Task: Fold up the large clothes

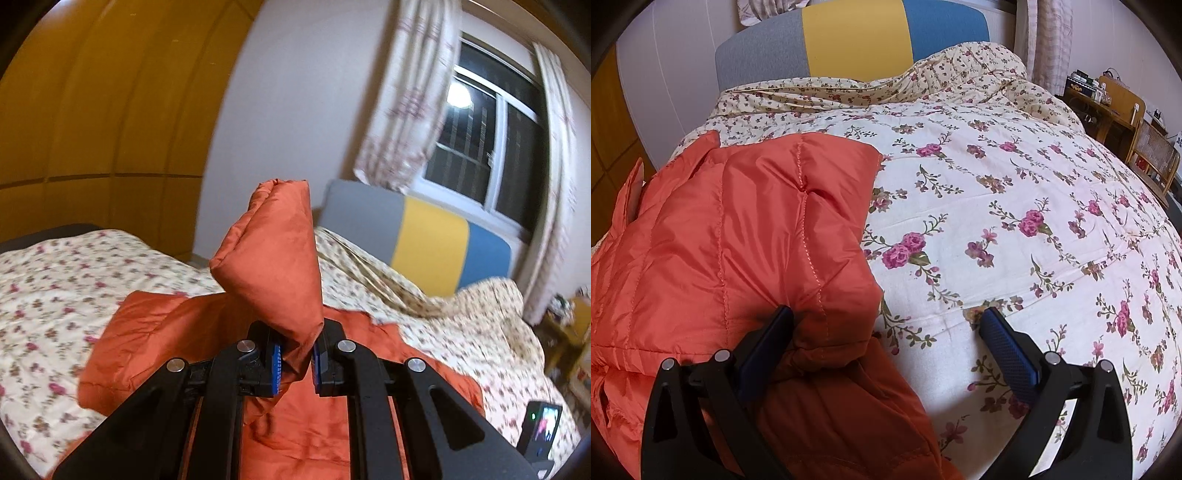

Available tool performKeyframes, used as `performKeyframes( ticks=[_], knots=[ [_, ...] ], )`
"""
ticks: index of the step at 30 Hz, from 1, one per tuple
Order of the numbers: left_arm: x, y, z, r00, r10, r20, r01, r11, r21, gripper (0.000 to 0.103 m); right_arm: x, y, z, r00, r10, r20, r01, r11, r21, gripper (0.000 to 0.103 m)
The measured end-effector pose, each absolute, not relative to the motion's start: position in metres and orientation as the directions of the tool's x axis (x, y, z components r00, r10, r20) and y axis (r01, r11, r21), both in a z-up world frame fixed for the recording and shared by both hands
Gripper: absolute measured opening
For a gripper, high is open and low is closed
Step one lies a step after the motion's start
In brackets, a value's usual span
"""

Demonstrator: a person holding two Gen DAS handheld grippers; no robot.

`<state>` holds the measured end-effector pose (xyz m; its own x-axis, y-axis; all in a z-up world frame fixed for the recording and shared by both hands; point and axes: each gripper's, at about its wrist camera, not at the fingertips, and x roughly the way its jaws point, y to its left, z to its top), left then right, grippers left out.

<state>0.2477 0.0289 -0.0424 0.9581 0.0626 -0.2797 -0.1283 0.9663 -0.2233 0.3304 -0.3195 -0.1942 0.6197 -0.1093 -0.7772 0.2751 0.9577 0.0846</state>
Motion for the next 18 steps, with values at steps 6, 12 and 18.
performKeyframes(
  ticks=[6,12,18],
  knots=[
    [0.266,-0.023,-0.060,0.945,-0.010,-0.328,-0.034,0.991,-0.127,0.012,0.331,-0.320,-0.194,0.620,-0.107,-0.777,0.275,0.958,0.087,0.101],
    [0.278,-0.066,-0.084,0.923,-0.069,-0.378,0.070,0.997,-0.011,0.012,0.331,-0.320,-0.194,0.620,-0.106,-0.777,0.274,0.958,0.089,0.101],
    [0.279,-0.102,-0.112,0.906,-0.115,-0.407,0.188,0.972,0.141,0.012,0.331,-0.320,-0.195,0.621,-0.103,-0.777,0.274,0.957,0.091,0.101]
  ],
)
